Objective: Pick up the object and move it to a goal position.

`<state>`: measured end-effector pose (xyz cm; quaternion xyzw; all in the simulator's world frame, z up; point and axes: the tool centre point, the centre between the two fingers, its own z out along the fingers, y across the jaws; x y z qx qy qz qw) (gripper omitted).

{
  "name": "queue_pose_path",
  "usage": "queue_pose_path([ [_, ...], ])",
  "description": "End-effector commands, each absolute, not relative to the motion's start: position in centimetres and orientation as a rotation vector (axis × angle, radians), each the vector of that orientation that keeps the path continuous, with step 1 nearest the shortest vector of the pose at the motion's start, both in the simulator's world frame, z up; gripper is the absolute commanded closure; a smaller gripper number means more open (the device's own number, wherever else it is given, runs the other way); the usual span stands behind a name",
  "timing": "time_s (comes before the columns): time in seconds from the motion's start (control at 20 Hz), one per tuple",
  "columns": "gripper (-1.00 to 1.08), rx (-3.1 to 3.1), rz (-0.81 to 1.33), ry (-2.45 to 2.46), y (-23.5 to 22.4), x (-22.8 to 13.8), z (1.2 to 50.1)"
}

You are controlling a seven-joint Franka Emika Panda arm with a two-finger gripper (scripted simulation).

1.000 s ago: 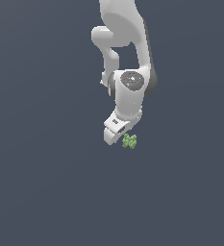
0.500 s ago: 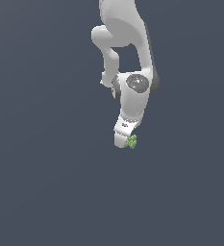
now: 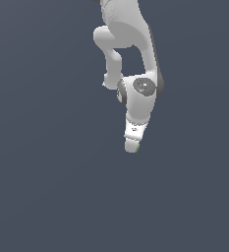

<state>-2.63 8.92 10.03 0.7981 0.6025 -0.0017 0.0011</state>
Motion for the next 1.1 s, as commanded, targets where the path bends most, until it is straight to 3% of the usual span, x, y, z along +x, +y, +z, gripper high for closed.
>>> queue_pose_path([
  [0.0,-0.92,2.475,-0.002,1.933,9.2,-2.7,9.9],
  [0.5,-0.92,2.452,-0.001,1.964,9.4,-2.8,9.5],
  [1.05,-0.92,2.447,0.000,1.970,9.4,-2.9,5.1],
])
